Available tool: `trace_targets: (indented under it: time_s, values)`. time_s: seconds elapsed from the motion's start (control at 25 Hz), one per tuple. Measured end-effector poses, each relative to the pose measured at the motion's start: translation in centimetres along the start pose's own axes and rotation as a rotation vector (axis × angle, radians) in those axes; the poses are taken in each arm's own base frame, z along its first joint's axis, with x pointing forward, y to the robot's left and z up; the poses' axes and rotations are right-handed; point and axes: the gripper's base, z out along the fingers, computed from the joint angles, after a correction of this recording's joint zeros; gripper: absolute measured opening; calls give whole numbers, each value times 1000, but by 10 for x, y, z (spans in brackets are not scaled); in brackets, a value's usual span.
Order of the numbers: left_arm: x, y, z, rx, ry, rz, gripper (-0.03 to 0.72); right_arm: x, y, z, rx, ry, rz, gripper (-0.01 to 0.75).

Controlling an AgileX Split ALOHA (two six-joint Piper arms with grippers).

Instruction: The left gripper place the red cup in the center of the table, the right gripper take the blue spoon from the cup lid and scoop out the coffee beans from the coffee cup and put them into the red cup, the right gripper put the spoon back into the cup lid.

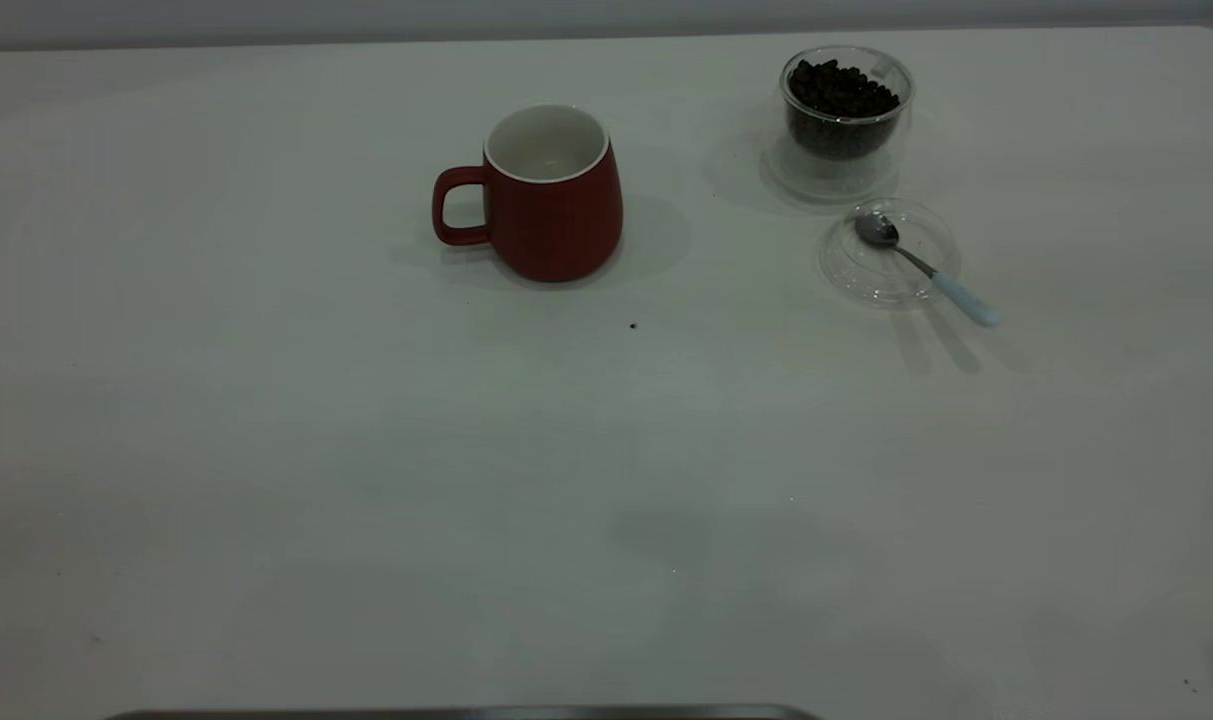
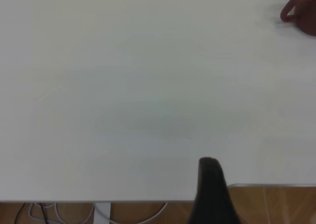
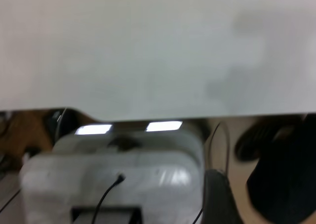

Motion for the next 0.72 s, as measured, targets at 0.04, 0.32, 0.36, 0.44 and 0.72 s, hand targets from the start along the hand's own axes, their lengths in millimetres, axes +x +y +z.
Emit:
trace_targets:
  time_s: [0.04, 0.32, 0.36, 0.44, 0.72]
  values:
    - [0, 0, 0, 0, 0, 0, 587, 8, 2, -9, 12, -45, -13, 501]
    - [0, 0, 0, 0, 0, -2, 587, 72, 13, -42, 50, -298, -114, 442]
    - [0, 0, 0, 0, -1, -2, 587, 78, 15, -45, 52, -325, -145, 435]
    - [0, 0, 0, 0, -1, -2, 587, 93, 19, -52, 55, -394, -209, 417]
    - [0, 0, 0, 0, 0, -2, 587, 129, 23, -68, -11, -566, -312, 376]
